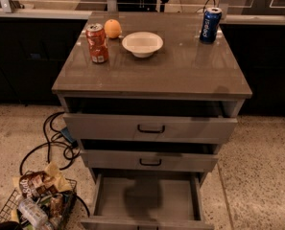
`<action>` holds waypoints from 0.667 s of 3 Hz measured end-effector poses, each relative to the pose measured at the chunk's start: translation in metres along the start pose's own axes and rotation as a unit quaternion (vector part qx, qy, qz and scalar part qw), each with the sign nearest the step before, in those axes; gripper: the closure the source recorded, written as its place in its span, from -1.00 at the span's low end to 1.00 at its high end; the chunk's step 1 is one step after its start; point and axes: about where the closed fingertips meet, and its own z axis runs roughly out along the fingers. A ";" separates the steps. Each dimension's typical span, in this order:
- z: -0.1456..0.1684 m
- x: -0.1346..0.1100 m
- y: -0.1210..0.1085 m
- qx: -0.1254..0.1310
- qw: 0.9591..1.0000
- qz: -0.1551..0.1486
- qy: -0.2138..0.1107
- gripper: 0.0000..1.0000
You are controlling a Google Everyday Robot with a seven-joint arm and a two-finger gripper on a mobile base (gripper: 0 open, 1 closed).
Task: Place pepsi can into bottom drawer
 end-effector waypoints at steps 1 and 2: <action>0.002 -0.002 -0.002 0.001 1.000 0.001 -0.004 -1.00; 0.010 -0.010 -0.013 0.003 1.000 0.006 -0.023 -1.00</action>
Offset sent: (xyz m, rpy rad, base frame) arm 0.0432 -0.0021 -0.0039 0.0701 -0.0418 0.0236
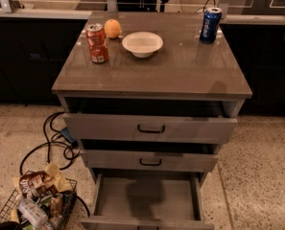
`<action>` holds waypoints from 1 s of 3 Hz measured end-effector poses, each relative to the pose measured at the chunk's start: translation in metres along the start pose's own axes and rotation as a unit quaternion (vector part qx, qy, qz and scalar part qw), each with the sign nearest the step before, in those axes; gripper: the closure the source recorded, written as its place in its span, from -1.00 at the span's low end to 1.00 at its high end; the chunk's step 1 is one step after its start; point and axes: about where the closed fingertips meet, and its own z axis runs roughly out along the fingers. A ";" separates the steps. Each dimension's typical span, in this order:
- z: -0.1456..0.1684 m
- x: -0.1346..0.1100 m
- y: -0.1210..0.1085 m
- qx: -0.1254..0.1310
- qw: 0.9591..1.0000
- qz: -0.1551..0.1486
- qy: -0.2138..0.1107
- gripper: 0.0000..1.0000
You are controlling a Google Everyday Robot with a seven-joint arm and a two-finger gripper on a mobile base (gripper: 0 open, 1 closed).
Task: Place pepsi can into bottom drawer
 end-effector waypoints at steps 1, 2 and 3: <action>0.052 -0.022 -0.029 -0.001 0.996 0.018 -0.088 -1.00; 0.113 -0.050 -0.055 -0.003 0.984 0.049 -0.172 -1.00; 0.161 -0.062 -0.077 0.009 0.971 0.082 -0.226 -1.00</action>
Offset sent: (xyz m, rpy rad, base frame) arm 0.2204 0.0182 -0.0431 0.4712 -0.3437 0.1717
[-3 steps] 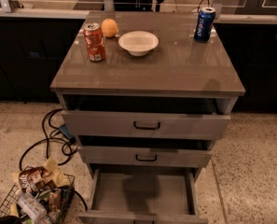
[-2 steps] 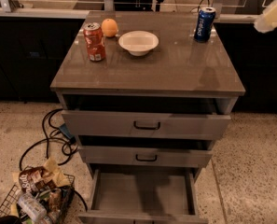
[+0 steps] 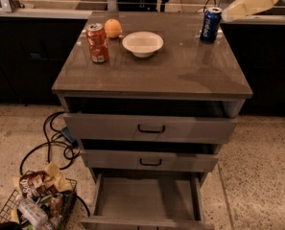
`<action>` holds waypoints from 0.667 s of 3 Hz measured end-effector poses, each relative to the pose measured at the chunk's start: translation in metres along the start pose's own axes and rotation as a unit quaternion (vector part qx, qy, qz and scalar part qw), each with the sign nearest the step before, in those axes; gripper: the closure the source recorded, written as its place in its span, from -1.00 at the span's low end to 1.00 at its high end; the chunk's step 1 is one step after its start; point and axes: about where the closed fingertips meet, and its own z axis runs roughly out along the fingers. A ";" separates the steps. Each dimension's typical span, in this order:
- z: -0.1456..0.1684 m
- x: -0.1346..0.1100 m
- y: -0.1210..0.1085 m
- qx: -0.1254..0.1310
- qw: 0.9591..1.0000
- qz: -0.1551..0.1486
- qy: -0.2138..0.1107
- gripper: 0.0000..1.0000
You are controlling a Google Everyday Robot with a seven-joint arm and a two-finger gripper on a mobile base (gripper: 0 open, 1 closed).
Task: Place pepsi can into bottom drawer
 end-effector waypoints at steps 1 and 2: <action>0.033 0.016 -0.024 0.020 0.999 0.031 -0.027 -1.00; 0.065 0.047 -0.051 0.026 0.994 0.100 -0.048 -1.00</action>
Offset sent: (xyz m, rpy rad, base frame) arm 0.1042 -0.0701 -0.0577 0.3354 -0.0211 -0.1373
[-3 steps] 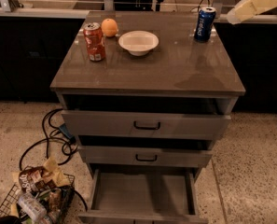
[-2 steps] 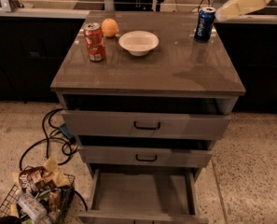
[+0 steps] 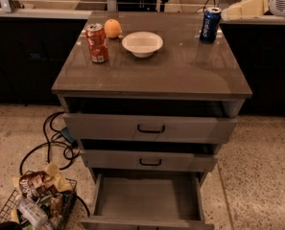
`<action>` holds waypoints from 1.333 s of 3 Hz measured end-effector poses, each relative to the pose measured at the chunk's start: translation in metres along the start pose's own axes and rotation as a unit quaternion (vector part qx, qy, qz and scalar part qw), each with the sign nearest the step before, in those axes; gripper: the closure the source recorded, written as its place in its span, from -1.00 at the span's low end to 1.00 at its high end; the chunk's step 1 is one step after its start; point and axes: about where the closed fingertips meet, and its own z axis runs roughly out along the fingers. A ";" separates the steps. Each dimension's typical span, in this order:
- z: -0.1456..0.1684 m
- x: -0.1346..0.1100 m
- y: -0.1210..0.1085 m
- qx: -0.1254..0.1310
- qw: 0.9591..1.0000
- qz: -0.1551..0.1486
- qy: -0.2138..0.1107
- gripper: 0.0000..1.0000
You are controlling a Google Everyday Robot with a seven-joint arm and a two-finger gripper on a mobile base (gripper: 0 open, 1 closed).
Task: Place pepsi can into bottom drawer
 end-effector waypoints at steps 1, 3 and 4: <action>0.000 0.000 0.000 0.000 1.000 0.000 0.000 -1.00; 0.063 0.006 -0.001 -0.010 0.998 0.033 -0.055 -1.00; 0.096 0.012 -0.004 -0.021 0.996 0.049 -0.065 -1.00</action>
Offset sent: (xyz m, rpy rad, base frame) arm 0.0527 0.0113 -0.0194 0.1273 -0.0913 -0.0043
